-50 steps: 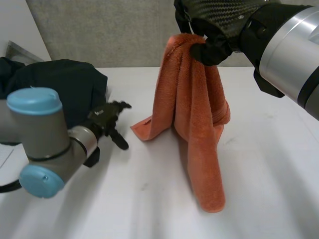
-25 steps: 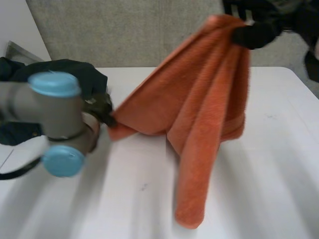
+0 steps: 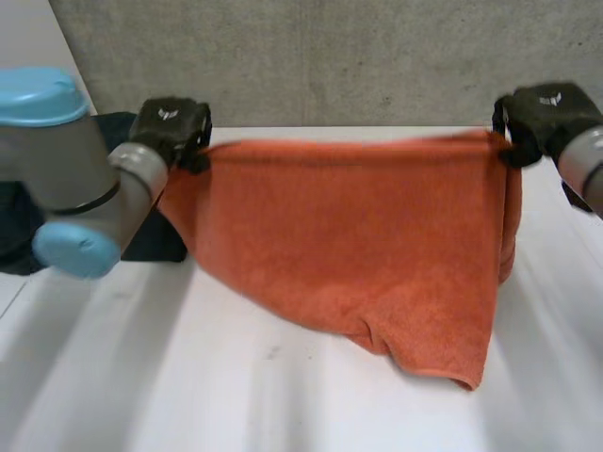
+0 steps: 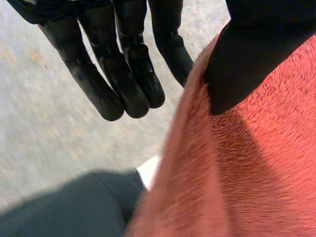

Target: Fold the laundry.

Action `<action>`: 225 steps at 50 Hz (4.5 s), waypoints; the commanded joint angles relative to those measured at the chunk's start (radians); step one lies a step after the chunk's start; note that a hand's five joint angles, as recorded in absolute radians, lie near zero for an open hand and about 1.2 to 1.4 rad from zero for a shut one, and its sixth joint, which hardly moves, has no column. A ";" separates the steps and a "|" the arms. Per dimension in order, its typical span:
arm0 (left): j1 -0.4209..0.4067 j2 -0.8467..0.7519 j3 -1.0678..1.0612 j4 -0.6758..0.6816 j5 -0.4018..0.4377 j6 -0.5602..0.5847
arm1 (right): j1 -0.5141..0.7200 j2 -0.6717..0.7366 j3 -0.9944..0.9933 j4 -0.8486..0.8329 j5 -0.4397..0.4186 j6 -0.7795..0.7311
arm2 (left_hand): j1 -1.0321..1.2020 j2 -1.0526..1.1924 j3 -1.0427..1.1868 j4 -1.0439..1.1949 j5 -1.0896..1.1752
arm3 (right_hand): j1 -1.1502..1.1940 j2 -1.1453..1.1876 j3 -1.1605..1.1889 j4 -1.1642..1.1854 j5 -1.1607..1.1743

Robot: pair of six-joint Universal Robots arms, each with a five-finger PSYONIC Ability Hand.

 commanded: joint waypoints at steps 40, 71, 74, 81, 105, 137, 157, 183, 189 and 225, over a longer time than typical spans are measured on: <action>0.026 0.150 -0.701 0.426 0.041 0.091 | -0.057 0.075 0.366 0.002 -0.043 -0.186 | 0.214 0.200 0.207 0.200 0.252 | -0.439 -0.513 -0.529 -0.536 -0.487; 0.034 0.204 -0.704 0.402 0.037 0.054 | -0.206 0.361 -0.224 0.502 -0.301 -0.491 | 0.214 0.200 0.207 0.200 0.252 | -0.577 -0.651 -0.667 -0.674 -0.626; 0.041 0.213 -0.704 0.400 0.040 0.054 | -0.202 0.412 -0.306 0.554 -0.295 -0.514 | 0.214 0.200 0.207 0.200 0.252 | -0.577 -0.651 -0.667 -0.674 -0.626; 0.048 0.225 -0.704 0.400 0.041 0.054 | -0.197 0.466 -0.371 0.541 -0.271 -0.540 | 0.214 0.200 0.207 0.200 0.252 | -0.577 -0.651 -0.667 -0.674 -0.626; 0.066 0.435 -0.761 -0.085 0.044 0.241 | -0.355 0.055 0.097 0.716 -0.108 -0.612 | 0.214 0.200 0.207 0.200 0.252 | 0.295 0.221 0.205 0.198 0.247; 0.023 0.121 0.141 0.509 -0.025 0.359 | -0.265 -0.051 -0.220 -0.264 0.049 -0.023 | 0.214 0.200 0.207 0.200 0.252 | 0.295 0.221 0.205 0.198 0.247; 0.040 0.100 -0.193 0.400 0.014 0.186 | -0.274 -0.004 0.001 -0.073 -0.097 -0.071 | 0.214 0.200 0.207 0.200 0.252 | 0.295 0.221 0.205 0.198 0.247; -0.078 0.463 -0.939 -0.318 -0.057 0.552 | -0.634 -0.178 0.432 0.755 -0.192 -0.983 | 0.214 0.200 0.207 0.200 0.252 | 0.295 0.221 0.205 0.198 0.247; -0.080 0.425 -0.836 -0.303 -0.034 0.546 | -0.590 -0.145 0.401 0.644 -0.217 -0.867 | 0.214 0.200 0.207 0.200 0.252 | 0.295 0.221 0.205 0.198 0.247; -0.130 -0.341 0.135 0.064 -0.118 0.637 | -0.326 0.260 0.148 -0.308 -0.083 -0.401 | 0.214 0.200 0.207 0.200 0.252 | 0.295 0.221 0.205 0.198 0.247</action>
